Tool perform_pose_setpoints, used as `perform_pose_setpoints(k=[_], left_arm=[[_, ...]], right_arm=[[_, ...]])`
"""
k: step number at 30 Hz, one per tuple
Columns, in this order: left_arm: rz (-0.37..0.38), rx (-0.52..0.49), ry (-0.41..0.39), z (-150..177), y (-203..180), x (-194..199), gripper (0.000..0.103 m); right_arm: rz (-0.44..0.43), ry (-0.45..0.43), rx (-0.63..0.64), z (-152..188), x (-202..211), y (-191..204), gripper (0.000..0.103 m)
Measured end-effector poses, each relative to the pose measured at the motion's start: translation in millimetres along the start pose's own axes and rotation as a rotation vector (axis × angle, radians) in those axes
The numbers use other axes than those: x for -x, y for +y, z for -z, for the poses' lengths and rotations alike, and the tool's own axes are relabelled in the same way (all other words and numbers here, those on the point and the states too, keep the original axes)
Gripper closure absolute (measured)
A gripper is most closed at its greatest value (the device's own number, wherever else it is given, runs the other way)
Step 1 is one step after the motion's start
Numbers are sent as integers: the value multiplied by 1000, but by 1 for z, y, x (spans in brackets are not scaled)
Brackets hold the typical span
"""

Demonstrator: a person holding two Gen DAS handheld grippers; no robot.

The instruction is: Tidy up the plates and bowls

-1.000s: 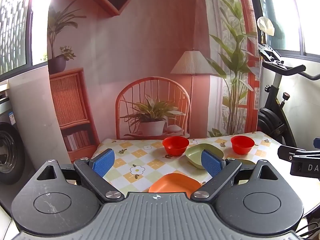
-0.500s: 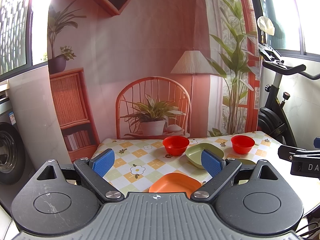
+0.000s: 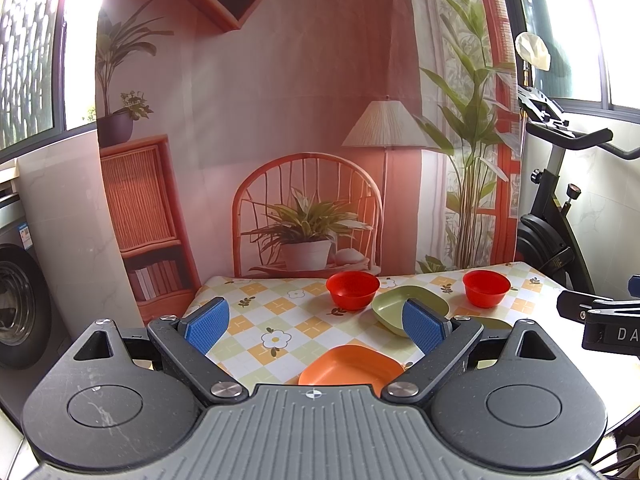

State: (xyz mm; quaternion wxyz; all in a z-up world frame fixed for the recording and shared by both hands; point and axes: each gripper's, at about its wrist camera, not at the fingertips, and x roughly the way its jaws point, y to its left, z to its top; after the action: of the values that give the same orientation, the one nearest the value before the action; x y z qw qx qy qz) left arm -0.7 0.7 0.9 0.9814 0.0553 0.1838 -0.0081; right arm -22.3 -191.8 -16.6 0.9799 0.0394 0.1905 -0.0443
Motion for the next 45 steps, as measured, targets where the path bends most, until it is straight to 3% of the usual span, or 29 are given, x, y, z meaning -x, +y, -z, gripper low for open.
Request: perform_pose_setpoints(k=[45], left_arm=[[-26,11,20,5,5,-6,8]], right_arm=[[-4,5,-12,-2,0,2,0]])
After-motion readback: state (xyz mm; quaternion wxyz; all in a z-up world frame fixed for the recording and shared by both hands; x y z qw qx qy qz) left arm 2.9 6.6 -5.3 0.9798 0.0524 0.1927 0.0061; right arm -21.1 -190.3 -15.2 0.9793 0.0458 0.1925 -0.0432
